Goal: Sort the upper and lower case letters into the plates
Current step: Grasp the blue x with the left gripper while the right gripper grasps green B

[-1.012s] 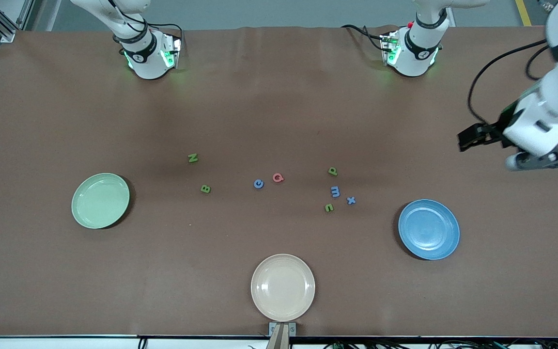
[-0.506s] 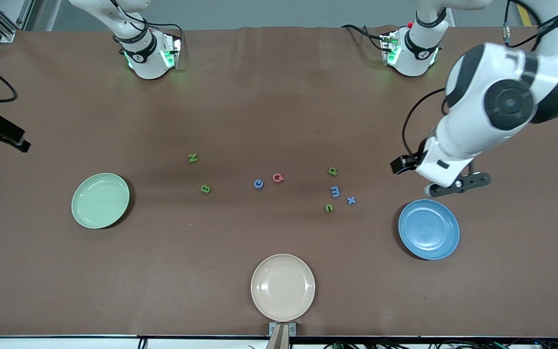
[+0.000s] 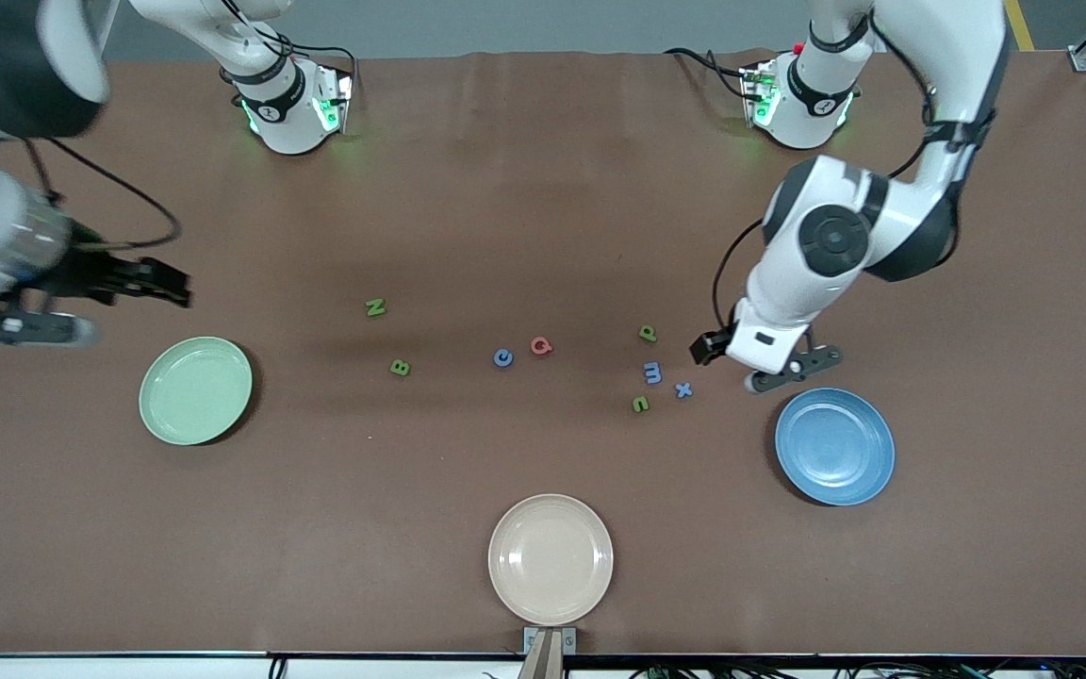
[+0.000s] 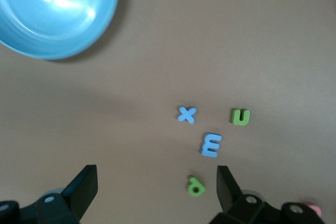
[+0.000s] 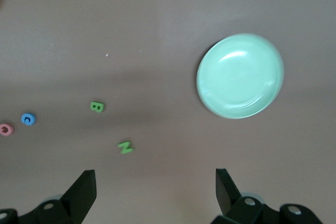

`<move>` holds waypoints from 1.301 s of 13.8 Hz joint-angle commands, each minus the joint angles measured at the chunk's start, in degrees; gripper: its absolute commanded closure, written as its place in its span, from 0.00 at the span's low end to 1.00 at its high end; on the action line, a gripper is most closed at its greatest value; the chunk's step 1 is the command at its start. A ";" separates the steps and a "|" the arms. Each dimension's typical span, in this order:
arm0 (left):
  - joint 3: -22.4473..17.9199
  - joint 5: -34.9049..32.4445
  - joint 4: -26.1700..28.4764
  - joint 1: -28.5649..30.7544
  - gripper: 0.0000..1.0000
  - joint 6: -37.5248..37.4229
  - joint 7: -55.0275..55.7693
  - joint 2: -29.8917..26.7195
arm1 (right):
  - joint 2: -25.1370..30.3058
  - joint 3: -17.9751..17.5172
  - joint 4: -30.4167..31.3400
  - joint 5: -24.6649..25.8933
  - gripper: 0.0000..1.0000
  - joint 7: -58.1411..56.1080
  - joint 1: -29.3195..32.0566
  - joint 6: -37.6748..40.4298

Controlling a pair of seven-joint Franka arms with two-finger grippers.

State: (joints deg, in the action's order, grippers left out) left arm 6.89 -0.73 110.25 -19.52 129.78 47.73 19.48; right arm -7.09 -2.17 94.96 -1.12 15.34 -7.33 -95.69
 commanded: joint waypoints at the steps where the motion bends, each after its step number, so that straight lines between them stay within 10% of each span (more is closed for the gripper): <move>1: -0.39 -0.85 -0.21 -1.66 0.01 5.82 5.34 4.85 | 1.03 0.33 12.67 -0.20 0.00 8.99 -5.23 -11.57; 4: -0.39 -4.09 -1.35 -1.48 0.10 11.37 5.97 10.92 | -5.36 0.33 19.12 -3.08 0.00 9.97 -6.12 -24.26; 13: -0.39 -9.11 -7.07 -1.57 0.30 11.20 5.44 19.10 | -23.83 0.33 12.55 -4.68 0.00 24.13 -12.19 -37.38; 18: -0.30 -9.12 -7.86 -1.66 0.70 11.29 6.05 20.08 | -27.10 0.41 10.95 -4.33 0.03 24.21 -14.38 -37.99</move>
State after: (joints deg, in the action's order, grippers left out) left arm 6.63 -8.69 103.50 -21.07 141.37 52.89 38.32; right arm -33.58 -2.22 106.84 -4.68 39.18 -20.70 -133.73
